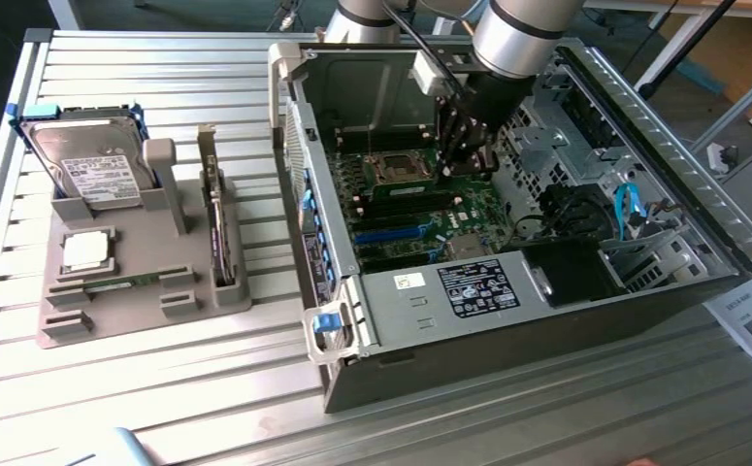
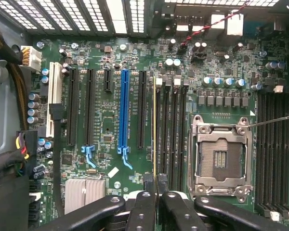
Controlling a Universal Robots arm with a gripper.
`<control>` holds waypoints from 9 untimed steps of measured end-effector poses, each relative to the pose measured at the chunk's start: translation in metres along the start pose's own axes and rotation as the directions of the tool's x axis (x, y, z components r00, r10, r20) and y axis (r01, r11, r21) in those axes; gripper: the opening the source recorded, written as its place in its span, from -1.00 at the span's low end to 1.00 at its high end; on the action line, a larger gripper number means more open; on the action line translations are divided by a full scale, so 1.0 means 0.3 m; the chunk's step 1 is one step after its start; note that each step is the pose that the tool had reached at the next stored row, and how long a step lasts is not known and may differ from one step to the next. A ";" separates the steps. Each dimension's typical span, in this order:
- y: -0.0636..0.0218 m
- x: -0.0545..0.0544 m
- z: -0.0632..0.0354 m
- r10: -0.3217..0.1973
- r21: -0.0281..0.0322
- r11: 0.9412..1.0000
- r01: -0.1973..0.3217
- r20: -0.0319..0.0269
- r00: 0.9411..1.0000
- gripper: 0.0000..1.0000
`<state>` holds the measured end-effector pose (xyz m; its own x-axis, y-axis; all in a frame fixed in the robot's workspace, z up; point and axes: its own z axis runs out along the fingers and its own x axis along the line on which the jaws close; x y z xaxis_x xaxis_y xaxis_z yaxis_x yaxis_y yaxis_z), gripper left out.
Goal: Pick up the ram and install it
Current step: 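Insert the ram into the slot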
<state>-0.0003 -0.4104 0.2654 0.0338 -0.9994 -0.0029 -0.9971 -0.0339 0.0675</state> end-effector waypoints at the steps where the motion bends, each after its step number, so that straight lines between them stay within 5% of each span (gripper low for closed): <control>1: 0.000 -0.006 0.001 0.000 0.000 1.000 0.000 0.000 1.000 -0.76; 9: -0.002 -0.012 0.026 0.000 0.000 1.000 0.000 0.000 1.000 -0.76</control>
<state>-0.0003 -0.4067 0.2574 0.0339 -0.9994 -0.0030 -0.9971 -0.0340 0.0676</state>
